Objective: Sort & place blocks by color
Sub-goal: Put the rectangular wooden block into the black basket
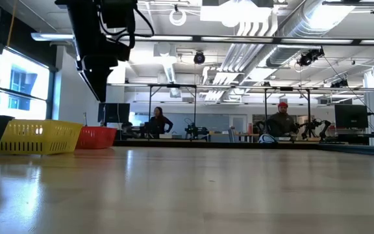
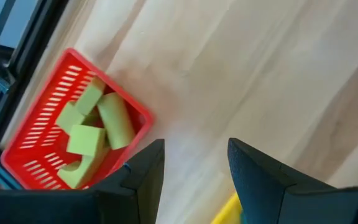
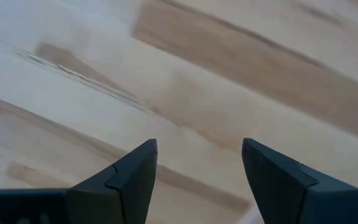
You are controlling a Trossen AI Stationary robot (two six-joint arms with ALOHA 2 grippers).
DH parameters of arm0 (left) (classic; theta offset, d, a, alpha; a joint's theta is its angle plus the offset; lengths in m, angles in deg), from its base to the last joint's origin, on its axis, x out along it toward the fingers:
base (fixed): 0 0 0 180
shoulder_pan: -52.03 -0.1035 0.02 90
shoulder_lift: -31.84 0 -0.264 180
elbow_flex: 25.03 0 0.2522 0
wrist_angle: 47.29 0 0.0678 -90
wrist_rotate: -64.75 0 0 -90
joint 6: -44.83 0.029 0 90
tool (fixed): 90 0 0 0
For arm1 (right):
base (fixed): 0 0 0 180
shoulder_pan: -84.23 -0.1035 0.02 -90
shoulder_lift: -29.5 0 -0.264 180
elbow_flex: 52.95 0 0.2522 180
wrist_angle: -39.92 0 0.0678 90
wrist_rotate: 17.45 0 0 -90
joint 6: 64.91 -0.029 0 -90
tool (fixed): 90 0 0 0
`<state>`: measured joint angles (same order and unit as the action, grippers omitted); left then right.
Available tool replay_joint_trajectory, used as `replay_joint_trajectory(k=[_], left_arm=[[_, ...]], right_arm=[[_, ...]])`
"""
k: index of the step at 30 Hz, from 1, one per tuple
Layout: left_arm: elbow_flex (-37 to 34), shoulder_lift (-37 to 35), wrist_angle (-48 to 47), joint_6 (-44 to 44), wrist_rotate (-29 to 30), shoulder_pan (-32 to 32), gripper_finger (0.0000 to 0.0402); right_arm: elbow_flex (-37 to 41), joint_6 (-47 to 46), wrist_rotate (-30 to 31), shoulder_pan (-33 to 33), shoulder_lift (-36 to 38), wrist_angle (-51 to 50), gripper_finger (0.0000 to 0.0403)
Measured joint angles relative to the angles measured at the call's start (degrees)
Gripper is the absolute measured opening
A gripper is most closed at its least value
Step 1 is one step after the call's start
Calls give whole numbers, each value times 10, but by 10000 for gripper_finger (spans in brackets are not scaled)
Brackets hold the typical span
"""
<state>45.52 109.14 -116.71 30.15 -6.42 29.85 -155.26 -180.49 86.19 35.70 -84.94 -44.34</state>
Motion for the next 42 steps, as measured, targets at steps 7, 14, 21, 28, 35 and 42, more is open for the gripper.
replay_joint_trajectory(k=[7, 14, 21, 28, 35, 42], left_arm=[[0, 0, 0, -17, 30, 37, 163], [0, 0, 0, -18, 46, 52, 163], [0, 0, 0, -17, 46, 58, 163], [0, 0, 0, -17, 46, 58, 163], [0, 0, 0, -17, 45, 58, 163], [0, 0, 0, -17, 45, 58, 163]], right_arm=[[0, -114, -20, -44, 0, -20, 222], [0, -162, -86, -72, -1, -5, 222], [0, -207, -127, -82, -2, -2, 222], [0, -209, -148, -81, -26, 8, 222], [0, -217, -173, -82, -41, 18, 222], [2, -221, -179, -77, -53, 23, 222]])
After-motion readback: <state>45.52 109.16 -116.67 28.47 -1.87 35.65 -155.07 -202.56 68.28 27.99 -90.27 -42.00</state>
